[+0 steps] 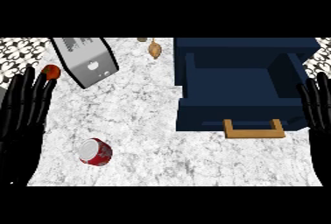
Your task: Pick up the can, place it into the drawer and close the drawer
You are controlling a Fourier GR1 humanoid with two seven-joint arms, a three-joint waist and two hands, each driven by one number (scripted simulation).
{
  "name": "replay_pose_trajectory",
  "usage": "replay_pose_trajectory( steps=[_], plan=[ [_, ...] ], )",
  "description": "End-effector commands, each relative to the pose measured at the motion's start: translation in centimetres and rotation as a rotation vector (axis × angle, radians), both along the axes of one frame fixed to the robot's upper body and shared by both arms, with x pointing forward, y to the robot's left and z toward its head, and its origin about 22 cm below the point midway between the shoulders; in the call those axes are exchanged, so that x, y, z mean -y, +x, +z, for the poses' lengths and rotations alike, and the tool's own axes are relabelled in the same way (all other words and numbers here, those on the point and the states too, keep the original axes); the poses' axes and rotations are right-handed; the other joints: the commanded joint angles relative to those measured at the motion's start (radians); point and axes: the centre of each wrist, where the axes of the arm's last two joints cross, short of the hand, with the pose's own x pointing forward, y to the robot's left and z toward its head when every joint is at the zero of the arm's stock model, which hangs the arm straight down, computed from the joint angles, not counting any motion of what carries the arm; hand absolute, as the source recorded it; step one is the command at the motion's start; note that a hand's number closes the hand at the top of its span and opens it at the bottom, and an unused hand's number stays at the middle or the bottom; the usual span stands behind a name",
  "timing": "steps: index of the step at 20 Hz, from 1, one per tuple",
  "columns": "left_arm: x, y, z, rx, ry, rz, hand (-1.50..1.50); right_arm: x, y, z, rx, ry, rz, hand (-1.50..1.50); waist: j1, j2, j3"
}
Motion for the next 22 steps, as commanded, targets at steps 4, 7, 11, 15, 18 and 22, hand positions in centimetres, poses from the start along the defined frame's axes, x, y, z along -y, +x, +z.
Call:
replay_pose_trajectory(
  steps=[4, 7, 11, 15, 18, 22],
  plan=[
    [0.6, -2.0, 0.6, 0.043, -0.027, -0.413, -1.50, -0.1, 0.0, 1.0, 0.076, 0.005, 0.004, -1.50, 0.014, 0.018, 0.018],
    [-0.4, -2.7, -3.2, -0.313, 0.117, -0.412, -1.50, 0.5, 0.0, -1.6, -0.207, 0.051, -0.086, -1.50, 0.013, 0.027, 0.018],
    [-2.9, -5.4, -1.5, -0.345, 0.129, -0.451, -1.50, -0.4, -0.2, -1.9, -0.259, 0.063, -0.103, -1.50, 0.025, 0.020, 0.018],
    [-3.2, -7.8, 1.9, -0.332, 0.142, -0.450, -1.50, 2.0, -2.9, -1.7, -0.267, 0.056, -0.104, -1.50, 0.013, 0.018, 0.019],
    [-4.2, -6.1, -0.7, -0.362, 0.121, -0.443, -1.50, 0.7, -2.3, -2.1, -0.255, 0.070, -0.108, -1.50, 0.009, 0.021, 0.018],
    [-5.5, -7.3, -1.0, -0.391, 0.089, -0.421, -1.50, 2.9, -3.0, -2.8, -0.274, 0.048, -0.112, -1.50, 0.010, 0.021, 0.018]
  ],
)
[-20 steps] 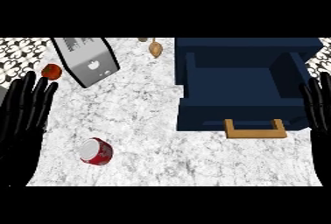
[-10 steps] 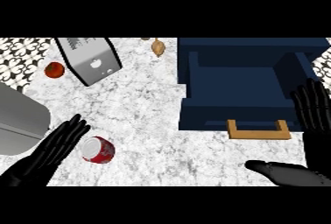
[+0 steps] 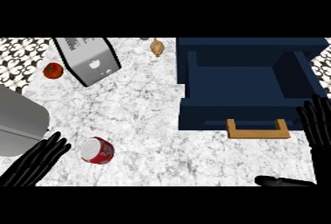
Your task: Pick up the can, place it into the drawer and close the drawer
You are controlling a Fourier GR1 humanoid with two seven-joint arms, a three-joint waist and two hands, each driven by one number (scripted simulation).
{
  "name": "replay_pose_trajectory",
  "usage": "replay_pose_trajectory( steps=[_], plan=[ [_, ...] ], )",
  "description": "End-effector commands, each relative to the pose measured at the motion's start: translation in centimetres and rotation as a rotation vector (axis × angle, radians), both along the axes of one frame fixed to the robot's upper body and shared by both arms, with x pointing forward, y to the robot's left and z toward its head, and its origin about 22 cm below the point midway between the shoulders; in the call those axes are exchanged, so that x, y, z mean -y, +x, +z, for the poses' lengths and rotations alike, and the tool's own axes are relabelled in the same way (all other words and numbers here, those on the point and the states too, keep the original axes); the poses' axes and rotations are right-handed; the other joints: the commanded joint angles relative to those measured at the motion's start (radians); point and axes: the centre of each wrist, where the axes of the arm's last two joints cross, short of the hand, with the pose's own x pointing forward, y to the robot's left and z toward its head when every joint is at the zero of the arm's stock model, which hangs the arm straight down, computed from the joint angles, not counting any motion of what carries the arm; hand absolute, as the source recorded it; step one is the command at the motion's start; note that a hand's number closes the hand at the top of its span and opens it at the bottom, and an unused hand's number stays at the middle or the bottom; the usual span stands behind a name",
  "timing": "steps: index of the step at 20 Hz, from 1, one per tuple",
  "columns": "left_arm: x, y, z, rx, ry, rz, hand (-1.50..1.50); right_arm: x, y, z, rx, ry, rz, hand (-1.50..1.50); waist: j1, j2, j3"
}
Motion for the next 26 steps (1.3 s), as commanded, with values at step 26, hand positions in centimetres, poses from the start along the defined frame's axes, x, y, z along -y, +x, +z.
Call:
replay_pose_trajectory(
  steps=[26],
  plan=[
    [-1.1, 4.2, -9.0, -0.093, 0.011, 0.091, -1.50, 3.6, -2.5, -2.5, -0.018, -0.027, -0.001, -1.50, -0.005, 0.001, 0.000]
  ],
)
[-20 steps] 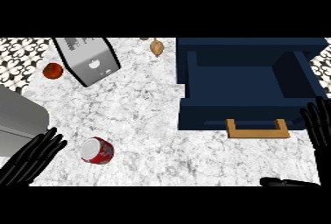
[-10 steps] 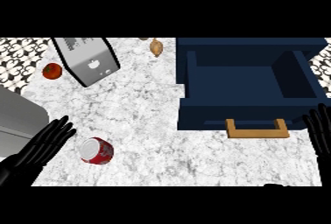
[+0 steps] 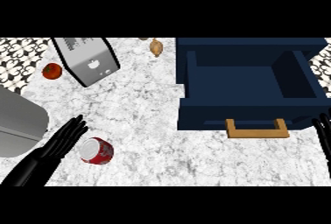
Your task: Pick up the can, place it into the drawer and close the drawer
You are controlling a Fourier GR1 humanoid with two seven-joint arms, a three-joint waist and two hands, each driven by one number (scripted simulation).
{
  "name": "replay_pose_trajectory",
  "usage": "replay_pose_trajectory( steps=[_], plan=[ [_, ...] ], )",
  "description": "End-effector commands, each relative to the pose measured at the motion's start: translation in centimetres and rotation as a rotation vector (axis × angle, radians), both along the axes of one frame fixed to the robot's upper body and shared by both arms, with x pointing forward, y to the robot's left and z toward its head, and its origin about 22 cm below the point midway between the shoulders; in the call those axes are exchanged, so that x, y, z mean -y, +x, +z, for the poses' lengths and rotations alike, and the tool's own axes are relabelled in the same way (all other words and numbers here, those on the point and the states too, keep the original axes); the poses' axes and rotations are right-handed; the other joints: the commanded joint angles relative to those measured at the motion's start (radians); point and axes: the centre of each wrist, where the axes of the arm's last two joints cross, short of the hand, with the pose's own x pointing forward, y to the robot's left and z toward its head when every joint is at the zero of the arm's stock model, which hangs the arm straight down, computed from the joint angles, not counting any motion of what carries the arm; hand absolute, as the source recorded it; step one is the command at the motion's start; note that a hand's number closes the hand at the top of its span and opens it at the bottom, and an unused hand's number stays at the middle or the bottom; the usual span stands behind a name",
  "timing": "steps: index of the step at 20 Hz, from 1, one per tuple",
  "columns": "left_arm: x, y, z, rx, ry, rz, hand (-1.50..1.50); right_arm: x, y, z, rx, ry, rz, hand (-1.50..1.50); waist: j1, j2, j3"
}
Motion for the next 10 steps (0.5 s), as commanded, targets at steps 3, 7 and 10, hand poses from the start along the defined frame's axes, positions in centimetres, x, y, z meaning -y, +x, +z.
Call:
replay_pose_trajectory(
  steps=[3, 7, 10],
  plan=[
    [1.8, 1.9, -2.6, -0.005, -0.002, 0.033, -1.50, -0.7, 0.4, -1.6, 0.008, -0.016, -0.002, -1.50, -0.001, 0.001, 0.000],
    [-0.7, 0.3, -5.4, -0.016, 0.035, 0.064, -1.50, -1.4, 0.9, -0.2, -0.013, -0.011, 0.015, -1.50, 0.002, 0.000, 0.000],
    [-1.5, 1.5, -4.3, -0.016, 0.021, 0.049, -1.50, 1.4, 0.1, -0.7, 0.009, 0.004, 0.011, -1.50, 0.000, 0.000, 0.000]
  ],
)
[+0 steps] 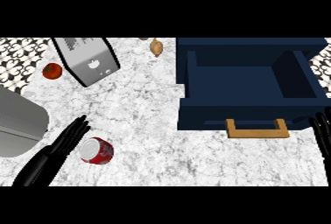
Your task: Pick up the can, place it into the drawer and close the drawer
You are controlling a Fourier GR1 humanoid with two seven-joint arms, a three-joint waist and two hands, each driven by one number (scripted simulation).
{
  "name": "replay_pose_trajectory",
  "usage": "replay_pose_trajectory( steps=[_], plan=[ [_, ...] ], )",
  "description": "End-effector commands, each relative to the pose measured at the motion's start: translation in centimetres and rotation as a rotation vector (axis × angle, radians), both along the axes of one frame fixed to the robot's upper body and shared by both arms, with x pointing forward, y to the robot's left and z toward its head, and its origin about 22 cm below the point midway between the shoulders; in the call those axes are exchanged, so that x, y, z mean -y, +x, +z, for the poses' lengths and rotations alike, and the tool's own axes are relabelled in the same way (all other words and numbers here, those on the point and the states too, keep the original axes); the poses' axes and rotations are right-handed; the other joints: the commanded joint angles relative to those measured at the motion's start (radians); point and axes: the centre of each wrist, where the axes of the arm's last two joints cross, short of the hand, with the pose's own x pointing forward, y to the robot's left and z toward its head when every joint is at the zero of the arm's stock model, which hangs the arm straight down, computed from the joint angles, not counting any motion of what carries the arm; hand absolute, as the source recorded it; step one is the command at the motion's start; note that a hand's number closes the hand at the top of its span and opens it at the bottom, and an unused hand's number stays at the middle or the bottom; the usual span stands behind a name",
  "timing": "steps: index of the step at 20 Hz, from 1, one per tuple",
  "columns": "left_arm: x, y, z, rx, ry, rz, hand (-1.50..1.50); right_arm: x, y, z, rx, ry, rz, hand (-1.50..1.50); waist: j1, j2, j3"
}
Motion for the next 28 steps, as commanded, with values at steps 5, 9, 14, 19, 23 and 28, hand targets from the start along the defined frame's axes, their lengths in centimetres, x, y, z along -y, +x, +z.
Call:
replay_pose_trajectory(
  steps=[5, 9, 14, 19, 23, 28],
  plan=[
    [-2.9, 1.8, -2.4, -0.016, 0.012, 0.022, -1.50, 0.6, 0.4, 0.4, 0.018, -0.009, -0.003, -1.50, -0.001, 0.000, 0.000],
    [-4.6, -0.5, -4.4, -0.019, 0.028, 0.030, -1.50, 0.9, 0.2, -0.6, -0.007, 0.009, -0.006, -1.50, 0.001, 0.000, 0.000],
    [-4.7, 0.6, -5.9, -0.035, 0.027, 0.027, -1.50, 0.8, -0.7, 1.5, 0.001, -0.005, -0.010, -1.50, -0.002, 0.000, 0.000],
    [-4.0, 0.6, -7.5, -0.038, 0.041, 0.037, -1.50, -1.7, 0.6, 0.1, 0.021, 0.000, -0.012, -1.50, 0.000, 0.000, 0.000],
    [-4.6, 0.9, -9.6, -0.062, 0.035, 0.036, -1.50, 0.3, 0.5, -0.8, 0.010, -0.007, 0.012, -1.50, -0.002, 0.001, 0.000],
    [-5.7, 0.7, -8.9, -0.092, 0.032, 0.045, -1.50, -0.1, 0.2, 0.3, 0.028, 0.012, -0.017, -1.50, 0.000, 0.000, 0.000]
  ],
)
